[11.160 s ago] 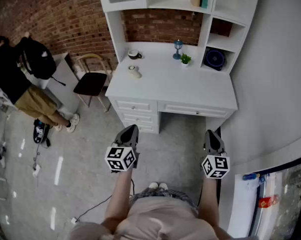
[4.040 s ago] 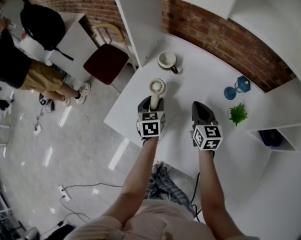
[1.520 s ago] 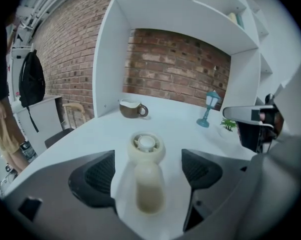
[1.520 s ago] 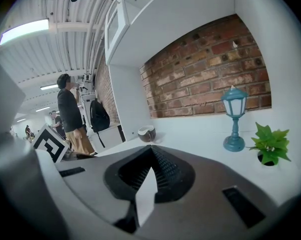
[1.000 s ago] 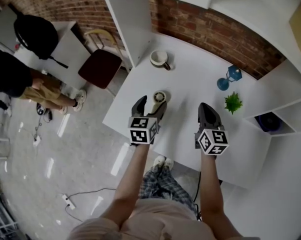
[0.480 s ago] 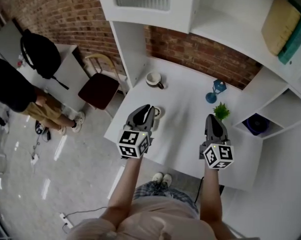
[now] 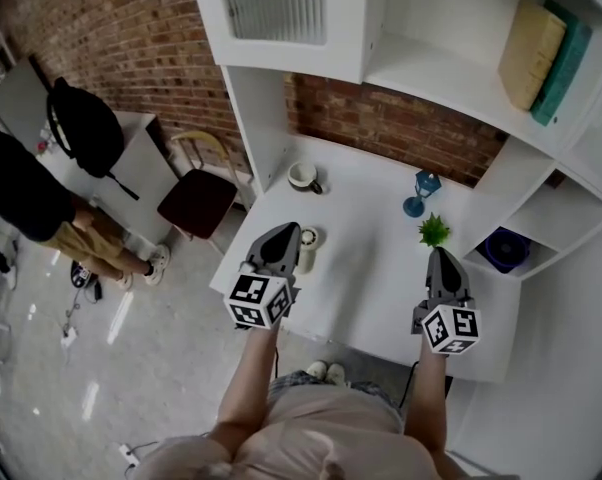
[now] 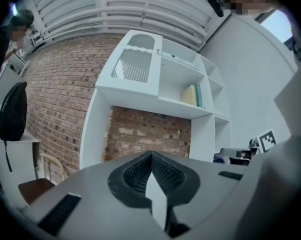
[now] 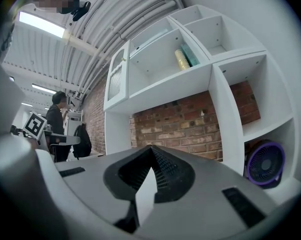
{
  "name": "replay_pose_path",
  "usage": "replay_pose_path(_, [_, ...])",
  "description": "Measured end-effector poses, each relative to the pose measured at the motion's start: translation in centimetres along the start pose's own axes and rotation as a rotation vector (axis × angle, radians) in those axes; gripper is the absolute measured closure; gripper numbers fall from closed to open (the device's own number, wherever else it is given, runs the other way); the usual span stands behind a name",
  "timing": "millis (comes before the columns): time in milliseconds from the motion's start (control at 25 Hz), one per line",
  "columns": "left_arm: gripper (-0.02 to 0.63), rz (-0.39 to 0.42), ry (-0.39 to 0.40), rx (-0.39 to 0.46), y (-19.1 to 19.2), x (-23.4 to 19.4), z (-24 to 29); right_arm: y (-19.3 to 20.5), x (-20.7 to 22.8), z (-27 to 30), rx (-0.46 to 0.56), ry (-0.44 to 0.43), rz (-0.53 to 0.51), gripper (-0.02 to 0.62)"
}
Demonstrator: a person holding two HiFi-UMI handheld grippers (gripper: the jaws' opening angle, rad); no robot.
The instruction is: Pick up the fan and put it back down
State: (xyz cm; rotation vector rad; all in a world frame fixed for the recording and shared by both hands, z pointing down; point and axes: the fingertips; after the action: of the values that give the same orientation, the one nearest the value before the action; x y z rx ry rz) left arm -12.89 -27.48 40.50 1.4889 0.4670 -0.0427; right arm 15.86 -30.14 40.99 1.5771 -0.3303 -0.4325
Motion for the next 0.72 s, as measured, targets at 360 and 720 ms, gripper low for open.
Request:
replay_pose_path(360, [0.578,-0.005,0.003,-0.004,0.2,0.4,-0.3,-0.5,1.2,-1.3,0.009,0.032,-0.018,0.580])
replay_pose_path(720, [0.578,-0.019,0.007,-0.022,1.1,0.4,-0.1,0.5,1.7,-1.6,-0.024,0.033,-0.016,0.581])
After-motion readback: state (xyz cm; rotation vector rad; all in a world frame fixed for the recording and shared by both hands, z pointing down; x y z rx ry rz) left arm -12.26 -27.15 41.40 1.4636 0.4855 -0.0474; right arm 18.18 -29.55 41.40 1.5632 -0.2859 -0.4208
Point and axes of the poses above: the fingertips, and each gripper's own axes: z forward along the fingers, x to its right, y out of its underside, and after that the axes turned 10 degrees about -z, right-handed
